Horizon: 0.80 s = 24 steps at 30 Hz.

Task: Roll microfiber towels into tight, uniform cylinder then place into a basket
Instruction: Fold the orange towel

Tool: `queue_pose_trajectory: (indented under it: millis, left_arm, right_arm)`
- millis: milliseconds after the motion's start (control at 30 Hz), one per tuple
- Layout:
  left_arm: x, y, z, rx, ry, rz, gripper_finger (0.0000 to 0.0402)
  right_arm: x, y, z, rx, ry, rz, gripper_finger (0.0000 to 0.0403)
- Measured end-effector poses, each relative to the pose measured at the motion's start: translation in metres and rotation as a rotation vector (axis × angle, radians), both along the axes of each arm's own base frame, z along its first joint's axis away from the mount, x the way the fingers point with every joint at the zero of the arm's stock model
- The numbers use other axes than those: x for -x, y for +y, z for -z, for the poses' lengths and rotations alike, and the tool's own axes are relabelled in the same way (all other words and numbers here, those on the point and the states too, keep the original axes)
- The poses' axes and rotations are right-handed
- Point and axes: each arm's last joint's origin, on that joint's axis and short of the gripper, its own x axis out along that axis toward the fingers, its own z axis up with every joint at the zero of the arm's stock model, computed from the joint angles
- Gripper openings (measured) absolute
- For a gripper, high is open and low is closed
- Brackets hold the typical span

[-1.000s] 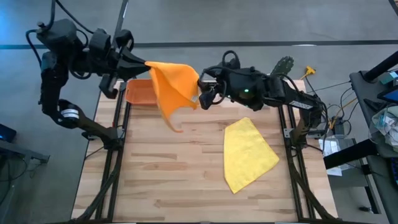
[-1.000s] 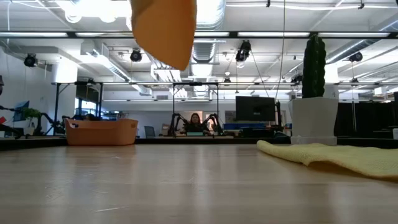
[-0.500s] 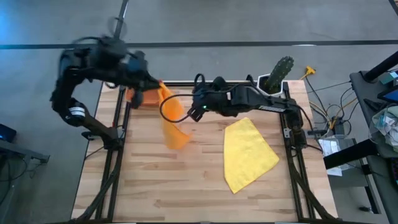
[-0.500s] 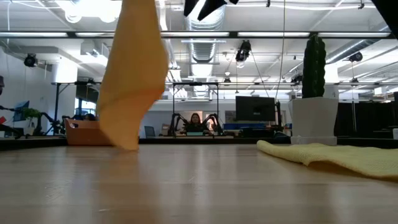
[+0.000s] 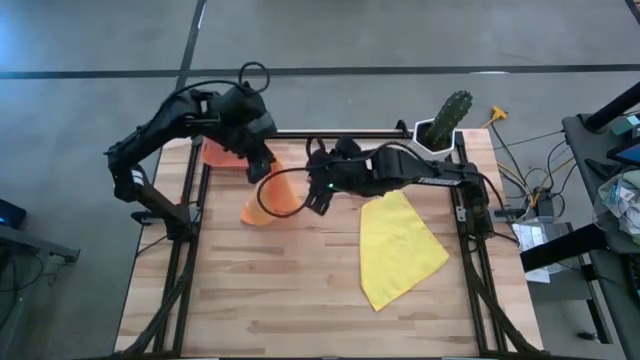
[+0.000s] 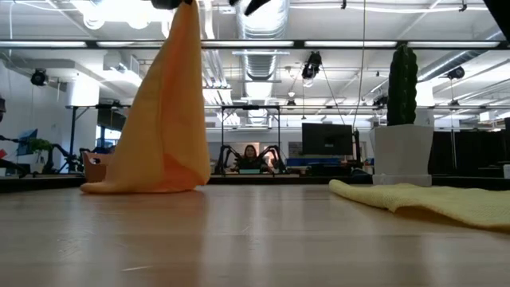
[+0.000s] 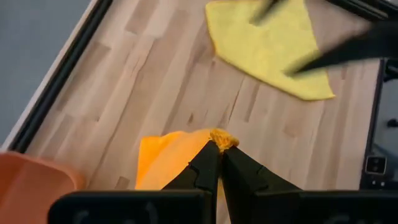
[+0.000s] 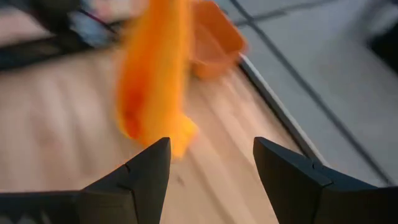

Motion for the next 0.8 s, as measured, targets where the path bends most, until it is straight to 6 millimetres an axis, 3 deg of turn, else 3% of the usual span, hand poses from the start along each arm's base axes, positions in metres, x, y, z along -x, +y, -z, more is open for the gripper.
queue_pose_trajectory:
  millis: [167, 333, 600, 800]
  left_arm:
    - [-0.002, 0.014, -0.003, 0.035, -0.075, -0.116, 0.0]
    - [-0.005, 0.022, -0.011, 0.057, -0.184, -0.201, 0.0]
    - [-0.009, 0.023, -0.008, 0.113, -0.192, -0.259, 0.0]
    - [-0.008, 0.022, -0.013, 0.127, -0.247, -0.284, 0.0]
  right_arm:
    - [-0.003, 0.001, -0.021, -0.035, -0.188, -0.045, 0.0226]
    - [-0.015, -0.003, -0.029, -0.016, -0.315, -0.065, 0.0226]
    - [-0.019, -0.023, -0.021, 0.179, -0.264, 0.113, 0.0226]
    - [-0.02, -0.035, -0.02, 0.134, -0.265, 0.085, 0.0226]
